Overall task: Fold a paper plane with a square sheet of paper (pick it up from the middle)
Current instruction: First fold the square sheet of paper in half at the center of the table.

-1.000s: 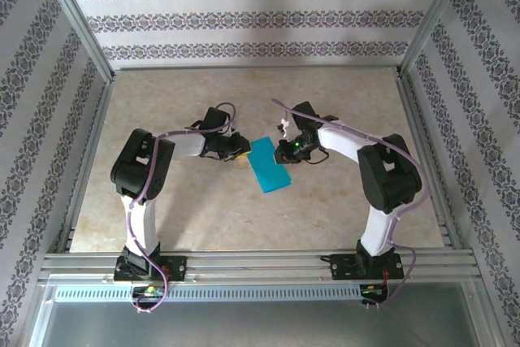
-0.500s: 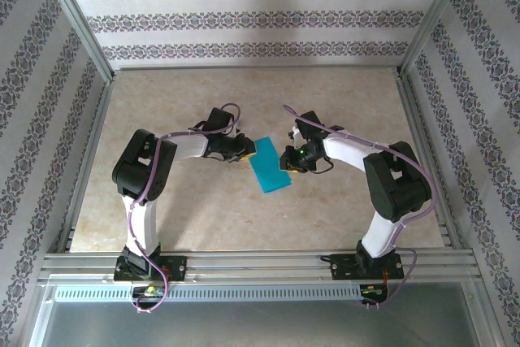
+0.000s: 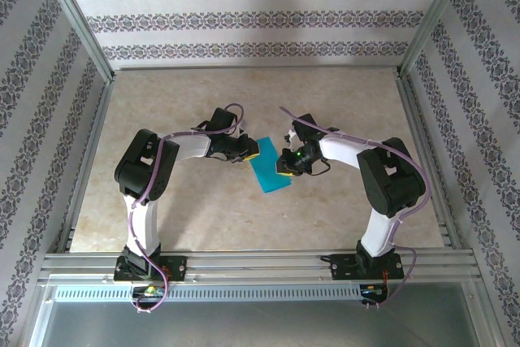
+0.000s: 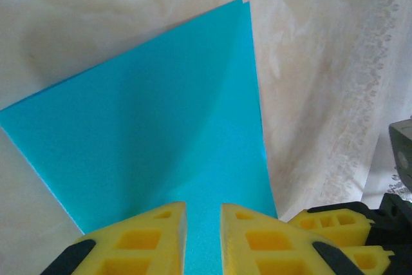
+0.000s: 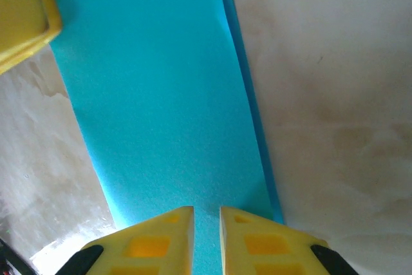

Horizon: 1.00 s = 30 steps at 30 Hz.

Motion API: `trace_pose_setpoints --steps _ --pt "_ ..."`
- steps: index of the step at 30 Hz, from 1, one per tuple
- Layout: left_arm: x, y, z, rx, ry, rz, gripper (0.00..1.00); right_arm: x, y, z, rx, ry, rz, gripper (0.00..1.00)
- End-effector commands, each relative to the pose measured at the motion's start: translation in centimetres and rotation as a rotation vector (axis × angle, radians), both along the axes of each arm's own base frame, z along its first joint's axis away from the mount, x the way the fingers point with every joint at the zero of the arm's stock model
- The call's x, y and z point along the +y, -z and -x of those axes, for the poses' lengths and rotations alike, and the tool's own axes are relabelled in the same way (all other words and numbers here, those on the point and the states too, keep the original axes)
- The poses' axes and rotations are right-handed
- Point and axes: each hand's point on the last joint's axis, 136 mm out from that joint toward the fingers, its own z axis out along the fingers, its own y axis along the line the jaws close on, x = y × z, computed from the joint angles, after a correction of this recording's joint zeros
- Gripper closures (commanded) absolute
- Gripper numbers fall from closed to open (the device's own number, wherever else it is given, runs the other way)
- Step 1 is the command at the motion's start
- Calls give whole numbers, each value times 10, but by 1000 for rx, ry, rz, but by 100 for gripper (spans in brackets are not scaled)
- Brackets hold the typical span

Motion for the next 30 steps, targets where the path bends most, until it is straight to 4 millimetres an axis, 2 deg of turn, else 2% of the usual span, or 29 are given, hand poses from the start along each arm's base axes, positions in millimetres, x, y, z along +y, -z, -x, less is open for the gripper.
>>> trace_pose_setpoints --steps 1,7,16,20,25,30 --pt "-10 -4 -4 -26 21 18 78 2 8 15 51 -10 -2 81" --pt "-11 -12 -5 -41 20 28 78 -4 21 26 93 -6 28 82" --pt "-11 -18 0 -43 8 56 78 -7 22 31 108 10 43 83" --pt "-17 -22 11 -46 21 73 78 -12 31 34 130 19 76 84" --pt "-22 -24 35 -60 54 54 78 -20 39 36 144 26 126 85" --pt "-25 -12 51 -47 72 39 78 -25 46 40 160 24 157 85"
